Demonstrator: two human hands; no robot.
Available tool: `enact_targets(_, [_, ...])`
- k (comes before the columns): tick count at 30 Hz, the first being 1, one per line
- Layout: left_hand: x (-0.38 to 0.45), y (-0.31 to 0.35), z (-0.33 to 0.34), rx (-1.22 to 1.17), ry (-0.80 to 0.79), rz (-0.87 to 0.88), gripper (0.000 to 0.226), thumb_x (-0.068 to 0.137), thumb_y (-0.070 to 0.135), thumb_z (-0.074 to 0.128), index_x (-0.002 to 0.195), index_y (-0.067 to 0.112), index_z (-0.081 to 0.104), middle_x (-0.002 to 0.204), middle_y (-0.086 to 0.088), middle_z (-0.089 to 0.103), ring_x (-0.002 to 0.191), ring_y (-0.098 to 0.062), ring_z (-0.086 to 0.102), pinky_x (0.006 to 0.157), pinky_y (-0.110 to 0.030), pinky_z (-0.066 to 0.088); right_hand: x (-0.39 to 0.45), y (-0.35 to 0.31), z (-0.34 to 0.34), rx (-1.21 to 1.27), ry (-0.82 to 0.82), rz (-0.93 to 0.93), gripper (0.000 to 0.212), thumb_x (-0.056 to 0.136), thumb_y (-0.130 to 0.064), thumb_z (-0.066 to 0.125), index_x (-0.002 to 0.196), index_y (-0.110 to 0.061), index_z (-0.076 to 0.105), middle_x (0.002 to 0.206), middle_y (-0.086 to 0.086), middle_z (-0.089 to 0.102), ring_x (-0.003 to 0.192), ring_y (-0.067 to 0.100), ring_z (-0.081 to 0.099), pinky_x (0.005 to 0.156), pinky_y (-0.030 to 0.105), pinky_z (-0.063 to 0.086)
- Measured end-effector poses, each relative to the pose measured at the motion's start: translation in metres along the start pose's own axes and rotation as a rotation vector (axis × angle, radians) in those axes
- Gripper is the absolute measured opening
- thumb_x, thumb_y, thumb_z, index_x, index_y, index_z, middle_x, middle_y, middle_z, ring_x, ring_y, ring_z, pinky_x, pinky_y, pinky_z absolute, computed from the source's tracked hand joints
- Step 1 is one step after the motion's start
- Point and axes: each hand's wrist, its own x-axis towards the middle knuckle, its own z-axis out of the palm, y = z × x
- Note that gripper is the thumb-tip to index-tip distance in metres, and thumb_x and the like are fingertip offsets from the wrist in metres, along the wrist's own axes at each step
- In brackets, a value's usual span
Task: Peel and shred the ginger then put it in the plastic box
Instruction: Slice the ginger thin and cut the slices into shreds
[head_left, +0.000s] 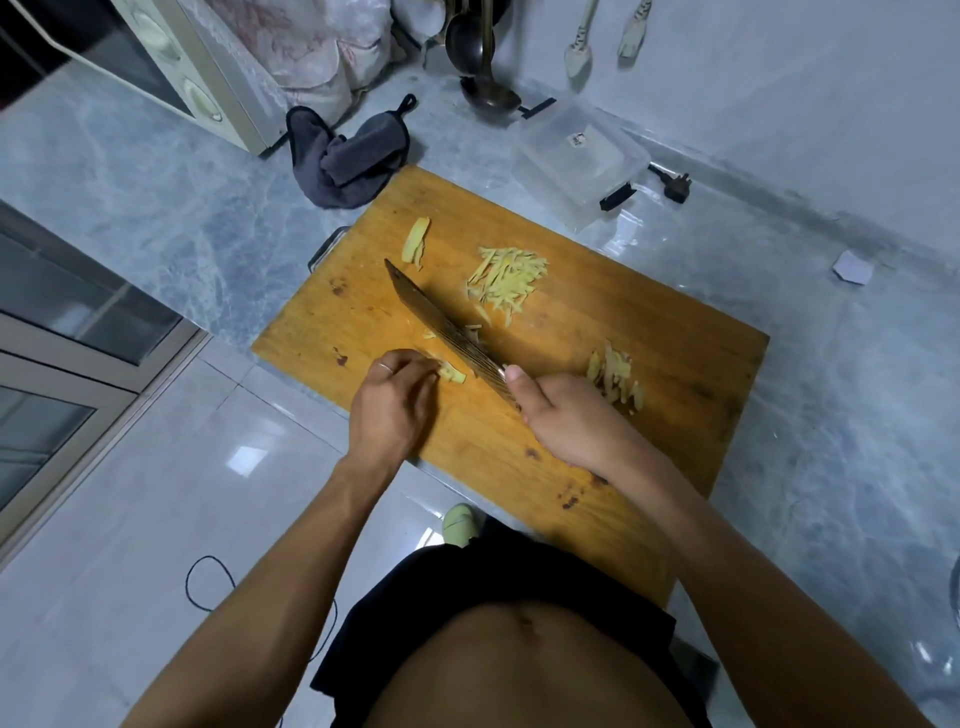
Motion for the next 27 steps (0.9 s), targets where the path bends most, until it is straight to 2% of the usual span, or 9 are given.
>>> enact_targets(3, [-0.005, -0.002, 0.010, 0.022, 0.036, -0.007, 0.020, 0.091, 0.013, 0.066, 0.110, 0.014, 0.075, 0.112, -0.006, 0.065, 0.101, -0.026, 0.062, 0.075, -0.030, 0.053, 0.004, -0.004, 0.003, -0.111, 0.001, -0.050, 0.068, 0.104, -0.055, 0.024, 0.053, -0.012, 0.039, 0.047, -0.001, 0.038, 0.039, 0.011, 0.036, 0.047, 0.029, 0.028])
enact_targets(6, [-0.009, -0.004, 0.019, 0.048, 0.064, -0.005, 0.021, 0.090, 0.012, 0.066, 0.109, 0.013, 0.075, 0.113, -0.007, 0.066, 0.102, -0.028, 0.063, 0.074, -0.036, 0.055, 0.007, -0.005, 0.004, -0.160, -0.024, -0.065, 0.068, 0.106, -0.053, 0.024, 0.051, -0.015, 0.038, 0.046, -0.002, 0.039, 0.040, 0.010, 0.038, 0.050, 0.029, 0.029])
enact_targets(10, [-0.011, -0.002, 0.026, 0.067, 0.102, -0.021, 0.022, 0.090, 0.012, 0.065, 0.110, 0.013, 0.075, 0.115, -0.008, 0.066, 0.103, -0.030, 0.063, 0.074, -0.038, 0.056, 0.012, -0.002, 0.003, -0.190, -0.036, -0.097, 0.071, 0.106, -0.051, 0.023, 0.048, -0.015, 0.041, 0.042, -0.001, 0.042, 0.032, 0.005, 0.041, 0.047, 0.024, 0.030])
enact_targets(13, [-0.013, -0.001, 0.029, 0.078, 0.117, -0.041, 0.022, 0.090, 0.012, 0.066, 0.110, 0.013, 0.075, 0.117, -0.007, 0.066, 0.105, -0.029, 0.063, 0.075, -0.036, 0.056, 0.014, 0.002, 0.007, -0.182, -0.043, -0.089, 0.068, 0.105, -0.053, 0.024, 0.051, -0.016, 0.041, 0.048, -0.001, 0.044, 0.043, 0.009, 0.044, 0.055, 0.028, 0.033])
enact_targets(16, [-0.014, 0.002, 0.031, 0.085, 0.127, -0.073, 0.023, 0.088, 0.012, 0.067, 0.110, 0.013, 0.074, 0.117, -0.006, 0.066, 0.105, -0.029, 0.063, 0.073, -0.036, 0.056, 0.011, 0.006, 0.012, -0.177, -0.036, -0.093, 0.068, 0.105, -0.055, 0.024, 0.053, -0.015, 0.045, 0.053, 0.001, 0.050, 0.055, 0.017, 0.053, 0.062, 0.033, 0.043])
enact_targets(17, [-0.014, 0.003, 0.032, 0.093, 0.131, -0.076, 0.023, 0.088, 0.012, 0.067, 0.111, 0.013, 0.074, 0.118, -0.006, 0.066, 0.106, -0.028, 0.062, 0.074, -0.036, 0.056, 0.011, 0.007, 0.011, -0.171, -0.032, -0.093, 0.068, 0.105, -0.054, 0.024, 0.053, -0.015, 0.045, 0.052, 0.001, 0.050, 0.055, 0.016, 0.053, 0.061, 0.033, 0.043])
enact_targets(21, [-0.018, 0.004, 0.035, 0.136, 0.159, -0.020, 0.022, 0.091, 0.011, 0.065, 0.112, 0.010, 0.073, 0.120, -0.009, 0.065, 0.109, -0.029, 0.060, 0.078, -0.036, 0.054, 0.010, 0.004, 0.006, -0.162, -0.026, -0.090, 0.065, 0.105, -0.052, 0.023, 0.055, -0.016, 0.041, 0.055, 0.001, 0.044, 0.056, 0.009, 0.039, 0.053, 0.029, 0.024])
enact_targets(27, [-0.017, 0.004, 0.036, 0.164, 0.187, 0.050, 0.020, 0.090, 0.009, 0.067, 0.108, 0.006, 0.073, 0.116, -0.010, 0.067, 0.105, -0.030, 0.062, 0.076, -0.039, 0.056, 0.007, 0.002, 0.005, -0.175, -0.076, -0.084, 0.064, 0.106, -0.051, 0.025, 0.055, -0.015, 0.038, 0.052, -0.001, 0.037, 0.051, 0.009, 0.031, 0.050, 0.029, 0.023])
